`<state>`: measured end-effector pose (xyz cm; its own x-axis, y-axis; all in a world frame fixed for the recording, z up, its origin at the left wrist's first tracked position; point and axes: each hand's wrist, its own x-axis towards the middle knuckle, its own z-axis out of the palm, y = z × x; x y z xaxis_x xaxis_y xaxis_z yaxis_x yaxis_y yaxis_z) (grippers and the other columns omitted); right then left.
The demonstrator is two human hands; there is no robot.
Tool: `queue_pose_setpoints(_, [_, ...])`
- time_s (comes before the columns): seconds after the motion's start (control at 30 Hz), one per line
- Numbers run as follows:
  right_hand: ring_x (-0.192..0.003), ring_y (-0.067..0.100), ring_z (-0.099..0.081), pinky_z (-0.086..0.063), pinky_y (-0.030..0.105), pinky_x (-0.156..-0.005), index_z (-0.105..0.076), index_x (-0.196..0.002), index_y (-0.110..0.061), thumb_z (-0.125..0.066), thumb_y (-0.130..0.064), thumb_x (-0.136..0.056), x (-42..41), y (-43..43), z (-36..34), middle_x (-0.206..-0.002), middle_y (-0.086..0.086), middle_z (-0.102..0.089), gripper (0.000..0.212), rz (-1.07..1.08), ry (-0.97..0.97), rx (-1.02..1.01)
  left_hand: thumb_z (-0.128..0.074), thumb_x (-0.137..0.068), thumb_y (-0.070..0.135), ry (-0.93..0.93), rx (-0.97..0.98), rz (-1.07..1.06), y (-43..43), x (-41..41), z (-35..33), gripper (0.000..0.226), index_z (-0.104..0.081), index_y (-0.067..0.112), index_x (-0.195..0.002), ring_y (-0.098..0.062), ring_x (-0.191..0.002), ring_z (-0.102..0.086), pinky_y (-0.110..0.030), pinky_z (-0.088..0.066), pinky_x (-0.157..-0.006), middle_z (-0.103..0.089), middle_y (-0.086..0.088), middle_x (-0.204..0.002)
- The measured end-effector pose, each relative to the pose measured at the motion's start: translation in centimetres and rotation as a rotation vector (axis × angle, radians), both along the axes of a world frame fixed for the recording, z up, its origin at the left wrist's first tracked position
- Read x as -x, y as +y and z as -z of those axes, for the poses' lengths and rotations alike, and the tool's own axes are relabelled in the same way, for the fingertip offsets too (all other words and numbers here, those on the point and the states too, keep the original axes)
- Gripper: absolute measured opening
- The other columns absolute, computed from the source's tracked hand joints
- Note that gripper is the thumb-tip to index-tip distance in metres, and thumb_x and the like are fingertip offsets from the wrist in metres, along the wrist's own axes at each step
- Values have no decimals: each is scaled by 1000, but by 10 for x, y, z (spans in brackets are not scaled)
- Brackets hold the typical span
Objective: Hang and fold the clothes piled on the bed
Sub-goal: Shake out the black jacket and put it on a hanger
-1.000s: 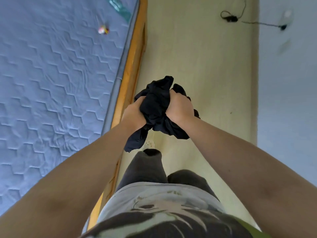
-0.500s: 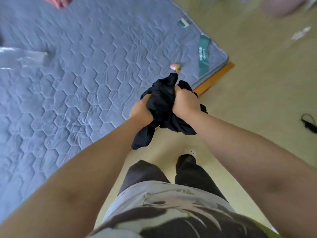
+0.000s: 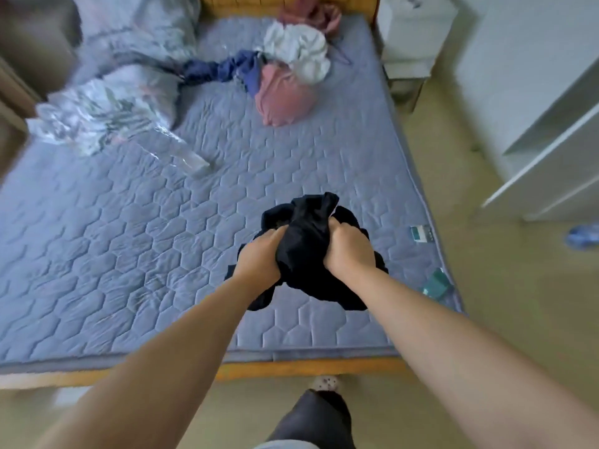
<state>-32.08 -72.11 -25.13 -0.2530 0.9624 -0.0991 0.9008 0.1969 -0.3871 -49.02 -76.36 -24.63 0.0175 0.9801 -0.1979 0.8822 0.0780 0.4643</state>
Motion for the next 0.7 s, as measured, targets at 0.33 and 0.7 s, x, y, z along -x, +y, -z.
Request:
queue_pose_setpoints(0.33, [-93, 20, -59, -38, 28, -75, -50, -118, -22, -47, -54, -77, -89, 146, -62, -102, -4, -58, 52, 9, 295, 172, -62, -81, 7, 185, -362, -20, 126, -70, -68, 63, -43, 13, -141, -28, -114, -53, -39, -47, -87, -57, -7, -122])
queue_pose_setpoints(0.7, [-94, 15, -67, -54, 32, -83, -62, -100, -34, -71, -17, -84, -323, 288, -106, -97, -5, -71, 25, -285, 906, 525, -80, -51, -5, 464, -638, 90, 257, -285, -114, 56, -69, 9, -104, -26, -72, -63, -32, -55, -52, -64, -4, -84])
